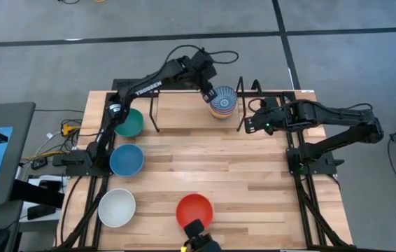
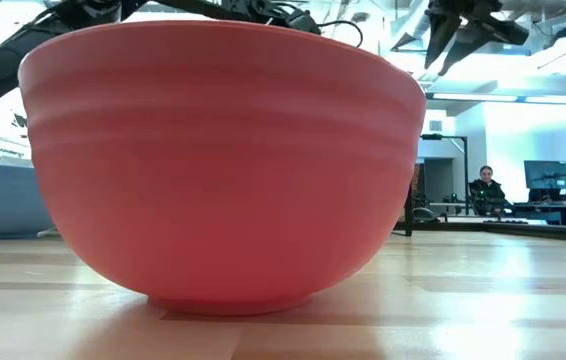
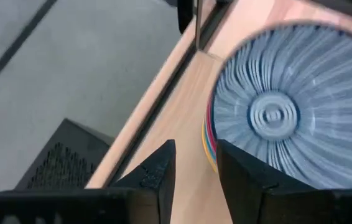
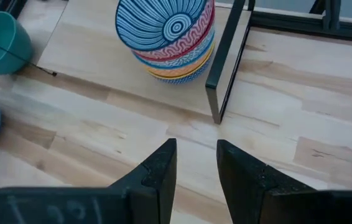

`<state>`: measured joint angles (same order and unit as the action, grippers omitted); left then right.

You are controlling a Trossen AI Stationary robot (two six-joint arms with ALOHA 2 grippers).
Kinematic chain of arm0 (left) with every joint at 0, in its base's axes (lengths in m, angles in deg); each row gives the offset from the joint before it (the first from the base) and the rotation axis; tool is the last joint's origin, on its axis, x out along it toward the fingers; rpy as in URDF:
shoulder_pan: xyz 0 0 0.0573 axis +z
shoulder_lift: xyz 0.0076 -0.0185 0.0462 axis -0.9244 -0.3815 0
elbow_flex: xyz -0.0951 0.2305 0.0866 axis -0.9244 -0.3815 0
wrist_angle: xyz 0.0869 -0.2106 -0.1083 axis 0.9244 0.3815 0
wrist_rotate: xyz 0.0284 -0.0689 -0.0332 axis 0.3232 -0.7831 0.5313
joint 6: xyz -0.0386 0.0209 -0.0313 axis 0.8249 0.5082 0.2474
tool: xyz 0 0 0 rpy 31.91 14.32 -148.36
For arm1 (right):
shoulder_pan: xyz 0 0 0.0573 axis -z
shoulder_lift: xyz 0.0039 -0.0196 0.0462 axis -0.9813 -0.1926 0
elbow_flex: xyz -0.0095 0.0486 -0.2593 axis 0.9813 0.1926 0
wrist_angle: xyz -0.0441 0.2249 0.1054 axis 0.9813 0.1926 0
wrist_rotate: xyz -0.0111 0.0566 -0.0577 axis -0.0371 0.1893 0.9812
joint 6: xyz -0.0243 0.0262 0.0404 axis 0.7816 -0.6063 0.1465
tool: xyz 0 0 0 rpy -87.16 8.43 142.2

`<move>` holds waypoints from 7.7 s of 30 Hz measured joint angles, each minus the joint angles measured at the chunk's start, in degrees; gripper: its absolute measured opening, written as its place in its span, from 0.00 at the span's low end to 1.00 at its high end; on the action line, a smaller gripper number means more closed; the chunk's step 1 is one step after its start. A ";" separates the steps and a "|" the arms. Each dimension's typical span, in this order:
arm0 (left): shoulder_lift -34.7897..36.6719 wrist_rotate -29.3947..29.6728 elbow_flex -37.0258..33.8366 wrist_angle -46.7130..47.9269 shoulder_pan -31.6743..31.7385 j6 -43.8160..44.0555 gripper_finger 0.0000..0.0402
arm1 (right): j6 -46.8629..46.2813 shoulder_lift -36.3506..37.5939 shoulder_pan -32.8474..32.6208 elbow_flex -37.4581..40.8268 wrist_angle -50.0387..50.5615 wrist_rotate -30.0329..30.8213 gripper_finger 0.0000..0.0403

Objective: Place and stack bowls onto a shelf
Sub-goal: Put the green bowl on the shelf

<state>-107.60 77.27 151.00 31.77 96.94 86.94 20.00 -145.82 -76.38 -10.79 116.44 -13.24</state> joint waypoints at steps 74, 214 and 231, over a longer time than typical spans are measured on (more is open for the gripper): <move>69.55 10.72 -95.19 -3.84 -1.63 24.25 0.25 | 21.32 8.05 8.10 16.28 -16.56 -16.99 0.35; 84.83 39.45 -74.08 -9.95 -38.12 23.79 0.48 | 57.00 -50.93 26.93 -28.79 -39.79 -33.52 0.07; 84.41 39.95 -74.08 -9.56 -32.99 20.98 0.48 | 48.77 -61.89 28.17 -40.11 -39.37 -31.68 0.07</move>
<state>-23.18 117.23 76.92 22.21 63.95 107.93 68.76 -207.71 -48.21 -50.91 77.07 -44.92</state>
